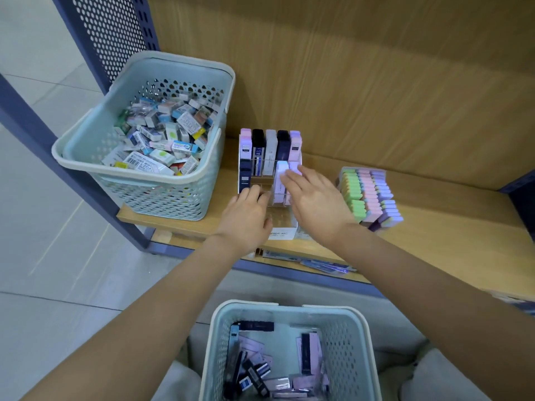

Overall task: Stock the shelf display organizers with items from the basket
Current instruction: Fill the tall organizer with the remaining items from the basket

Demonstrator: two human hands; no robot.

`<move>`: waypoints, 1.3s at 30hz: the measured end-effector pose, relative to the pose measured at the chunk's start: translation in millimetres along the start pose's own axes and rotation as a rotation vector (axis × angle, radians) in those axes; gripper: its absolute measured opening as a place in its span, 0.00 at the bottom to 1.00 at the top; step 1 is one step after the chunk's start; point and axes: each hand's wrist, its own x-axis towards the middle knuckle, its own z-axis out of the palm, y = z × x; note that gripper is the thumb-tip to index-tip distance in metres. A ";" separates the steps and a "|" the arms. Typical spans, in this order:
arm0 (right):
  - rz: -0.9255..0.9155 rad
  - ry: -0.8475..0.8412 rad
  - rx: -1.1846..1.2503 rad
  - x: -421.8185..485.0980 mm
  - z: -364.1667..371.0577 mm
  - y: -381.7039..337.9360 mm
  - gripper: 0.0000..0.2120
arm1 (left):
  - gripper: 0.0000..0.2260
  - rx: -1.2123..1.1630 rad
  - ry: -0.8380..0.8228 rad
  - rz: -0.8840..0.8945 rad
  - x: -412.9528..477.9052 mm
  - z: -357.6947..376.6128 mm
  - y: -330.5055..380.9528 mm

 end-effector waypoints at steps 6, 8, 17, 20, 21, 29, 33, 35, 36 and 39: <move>0.063 0.167 0.160 -81.1 -12.0 -6.8 0.15 | 0.19 0.017 0.149 0.127 -30.9 -6.1 10.1; 0.061 0.162 0.204 -116.8 -6.4 -10.6 0.16 | 0.15 0.006 0.225 0.194 -53.9 0.7 16.0; 0.207 -0.456 0.643 -225.9 81.6 -55.4 0.14 | 0.14 -0.153 -0.275 0.162 -134.0 107.0 35.3; 0.322 -0.679 0.758 -244.5 116.2 -71.3 0.17 | 0.16 -0.192 -0.478 0.029 -138.8 157.6 26.2; 0.360 -0.752 0.786 -248.6 126.3 -75.4 0.18 | 0.15 -0.206 -0.541 -0.005 -140.4 172.7 24.2; 0.404 -1.046 0.968 -276.4 176.6 -96.0 0.19 | 0.15 -0.285 -0.783 -0.099 -170.6 243.8 13.6; 0.274 -1.080 0.888 -276.5 184.0 -108.5 0.18 | 0.22 -0.220 -0.840 -0.113 -174.3 252.0 8.1; 0.228 -1.122 0.855 -271.1 185.3 -110.9 0.17 | 0.21 -0.354 -0.855 -0.244 -175.0 251.5 10.0; 0.221 -1.139 0.844 -269.3 186.9 -111.4 0.17 | 0.18 -0.505 -0.832 -0.411 -173.7 250.6 11.2; 0.199 -1.216 0.798 -265.0 185.9 -110.5 0.15 | 0.09 -0.817 -0.714 -0.802 -172.2 249.8 17.1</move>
